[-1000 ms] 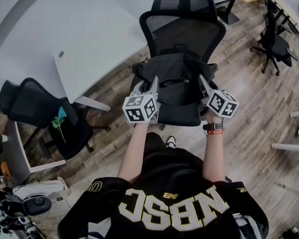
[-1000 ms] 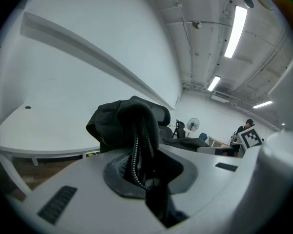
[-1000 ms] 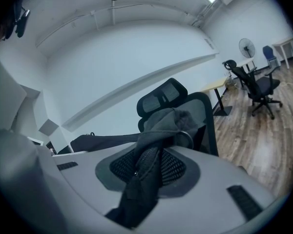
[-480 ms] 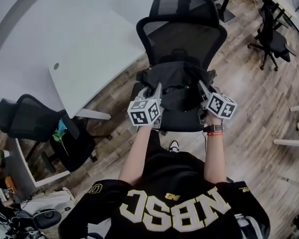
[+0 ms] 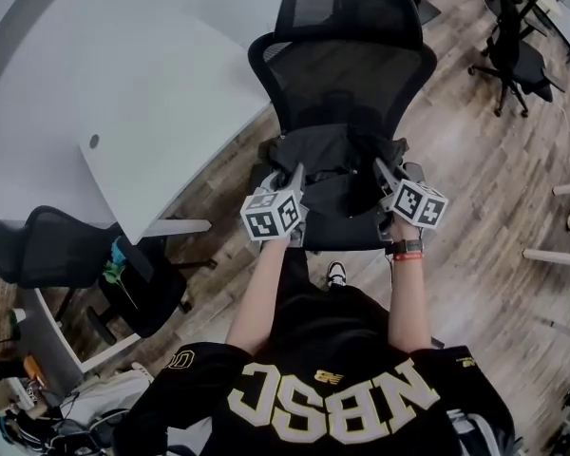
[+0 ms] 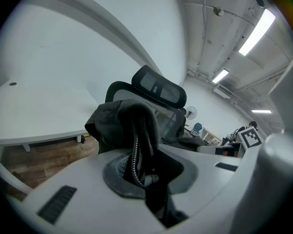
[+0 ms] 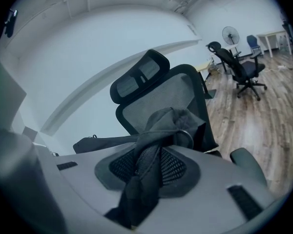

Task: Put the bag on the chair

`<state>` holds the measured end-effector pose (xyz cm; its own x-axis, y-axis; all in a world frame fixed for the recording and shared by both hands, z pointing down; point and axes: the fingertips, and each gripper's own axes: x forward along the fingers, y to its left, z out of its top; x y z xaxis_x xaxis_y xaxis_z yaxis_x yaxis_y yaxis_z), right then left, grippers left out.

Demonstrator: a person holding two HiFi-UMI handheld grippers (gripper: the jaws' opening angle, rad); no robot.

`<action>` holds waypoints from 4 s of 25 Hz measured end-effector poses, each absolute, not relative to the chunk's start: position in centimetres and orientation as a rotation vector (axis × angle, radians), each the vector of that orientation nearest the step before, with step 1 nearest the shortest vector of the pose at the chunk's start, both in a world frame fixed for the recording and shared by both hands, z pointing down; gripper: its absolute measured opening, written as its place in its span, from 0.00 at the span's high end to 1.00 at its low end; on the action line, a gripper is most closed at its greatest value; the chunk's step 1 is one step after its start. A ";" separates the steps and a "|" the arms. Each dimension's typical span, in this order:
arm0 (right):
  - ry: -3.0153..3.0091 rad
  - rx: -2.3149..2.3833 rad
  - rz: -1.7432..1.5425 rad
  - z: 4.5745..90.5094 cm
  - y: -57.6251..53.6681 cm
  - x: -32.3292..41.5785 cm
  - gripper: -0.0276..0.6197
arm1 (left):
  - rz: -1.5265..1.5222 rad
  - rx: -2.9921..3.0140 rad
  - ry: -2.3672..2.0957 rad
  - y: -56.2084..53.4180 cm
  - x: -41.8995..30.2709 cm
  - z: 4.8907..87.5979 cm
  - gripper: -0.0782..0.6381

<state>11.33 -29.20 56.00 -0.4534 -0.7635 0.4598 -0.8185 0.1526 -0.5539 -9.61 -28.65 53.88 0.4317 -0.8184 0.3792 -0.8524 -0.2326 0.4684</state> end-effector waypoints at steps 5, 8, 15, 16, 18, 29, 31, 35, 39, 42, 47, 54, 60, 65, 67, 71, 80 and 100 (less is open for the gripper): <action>-2.274 1.610 1.285 59.5 -29.8 11.1 0.79 | 0.122 2.040 -1.370 -30.1 -9.9 56.8 0.82; -2.233 1.633 1.309 60.7 -30.5 11.4 0.79 | 0.153 2.016 -1.350 -31.0 -9.7 58.7 0.82; -2.130 1.635 1.408 64.9 -31.4 12.0 0.78 | 0.237 1.957 -1.302 -32.4 -8.6 63.0 0.82; -2.112 1.632 1.423 65.7 -31.3 12.0 0.77 | 0.252 1.946 -1.294 -32.4 -8.4 63.8 0.82; -2.083 1.629 1.450 67.3 -31.4 12.2 0.77 | 0.276 1.930 -1.279 -32.8 -8.2 65.4 0.82; -1.922 1.565 1.610 77.5 -31.5 13.4 0.77 | 0.401 1.816 -1.242 -33.4 -8.6 75.0 0.82; -1.904 1.547 1.624 79.1 -31.7 13.3 0.77 | 0.421 1.794 -1.239 -33.5 -8.9 76.7 0.82; -1.876 1.517 1.619 81.9 -32.2 13.1 0.77 | 0.455 1.759 -1.239 -33.7 -8.8 79.8 0.82; -1.823 1.498 1.608 85.3 -31.8 14.3 0.76 | 0.474 1.716 -1.213 -33.3 -7.8 83.8 0.82; -1.801 1.472 1.602 88.3 -32.3 13.5 0.76 | 0.494 1.682 -1.218 -33.7 -8.7 87.2 0.81; -1.795 1.413 1.554 92.2 -32.4 13.0 0.75 | 0.527 1.643 -1.274 -33.9 -9.4 92.2 0.81; -1.785 1.444 1.547 96.3 -33.9 15.8 0.70 | 0.594 1.692 -1.309 -35.9 -11.2 96.8 0.77; -1.695 1.426 1.513 97.4 -34.1 17.4 0.51 | 0.563 1.678 -1.299 -36.6 -10.8 96.6 0.49; -1.637 1.458 1.503 95.9 -32.8 18.5 0.41 | 0.536 1.606 -1.302 -35.3 -11.5 95.5 0.39; -1.649 1.466 1.518 94.6 -31.8 18.1 0.41 | 0.564 1.603 -1.286 -33.8 -11.3 94.5 0.39; -1.691 1.493 1.386 90.8 -31.0 17.3 0.41 | 0.541 1.629 -1.285 -32.2 -10.2 90.9 0.39; -1.923 1.556 1.152 80.3 -33.0 16.4 0.49 | 0.491 1.851 -1.306 -34.4 -6.4 79.7 0.39; -2.386 1.739 0.539 50.5 -34.4 14.5 0.66 | 0.117 2.376 -1.542 -35.5 -5.4 48.9 0.54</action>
